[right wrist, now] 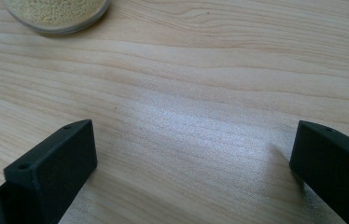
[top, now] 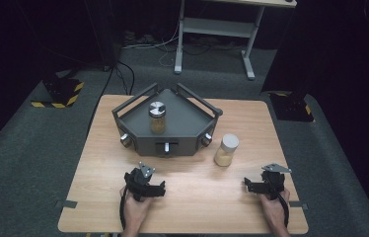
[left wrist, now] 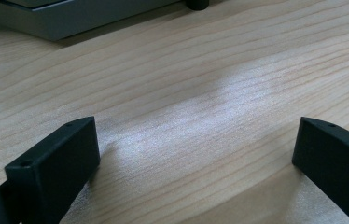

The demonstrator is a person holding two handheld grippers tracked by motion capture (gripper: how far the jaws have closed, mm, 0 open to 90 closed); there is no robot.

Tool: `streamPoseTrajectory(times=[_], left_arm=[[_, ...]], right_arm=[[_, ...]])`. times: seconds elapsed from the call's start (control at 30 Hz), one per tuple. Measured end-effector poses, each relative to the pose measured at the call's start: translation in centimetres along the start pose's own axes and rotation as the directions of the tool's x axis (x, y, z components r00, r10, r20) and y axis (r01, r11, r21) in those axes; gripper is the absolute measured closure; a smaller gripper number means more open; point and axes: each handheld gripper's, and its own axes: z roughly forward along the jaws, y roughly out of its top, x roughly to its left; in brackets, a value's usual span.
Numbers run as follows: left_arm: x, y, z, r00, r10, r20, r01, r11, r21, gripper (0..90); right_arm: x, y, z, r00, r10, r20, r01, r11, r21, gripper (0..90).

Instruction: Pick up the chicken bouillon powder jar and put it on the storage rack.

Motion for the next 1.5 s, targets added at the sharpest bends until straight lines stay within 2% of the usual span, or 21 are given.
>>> streamPoseTrajectory(times=[0.27, 0.57, 0.73, 1.17, 1.5], left_arm=[[0.0, 0.0, 0.0, 1.0000, -0.001, -0.001, 0.001, 1.0000, 0.000, 0.8], [0.0, 0.0, 0.0, 1.0000, -0.002, 0.000, 0.002, 1.0000, -0.001, 1.0], [0.0, 0.0, 0.0, 1.0000, -0.001, 0.000, 0.001, 1.0000, -0.001, 1.0], [0.0, 0.0, 0.0, 1.0000, -0.001, -0.001, 0.001, 1.0000, 0.000, 1.1], [0.0, 0.0, 0.0, 1.0000, -0.002, -0.001, 0.002, 1.0000, -0.001, 1.1]], right_arm=[[0.6, 0.3, 0.2, 1.0000, 0.003, -0.001, -0.003, 1.000, 0.003, 0.0], [2.0, 1.7, 1.1, 0.9978, -0.046, -0.049, 0.046, 0.999, 0.016, 0.0], [2.8, 2.5, 1.4, 0.9946, -0.068, -0.079, 0.068, 0.998, -0.001, 0.1], [4.3, 4.7, 1.8, 0.9873, -0.111, -0.114, 0.110, 0.994, -0.016, 0.7], [4.7, 6.1, 1.8, 0.9867, -0.105, -0.124, 0.101, 0.994, -0.039, 0.8]])
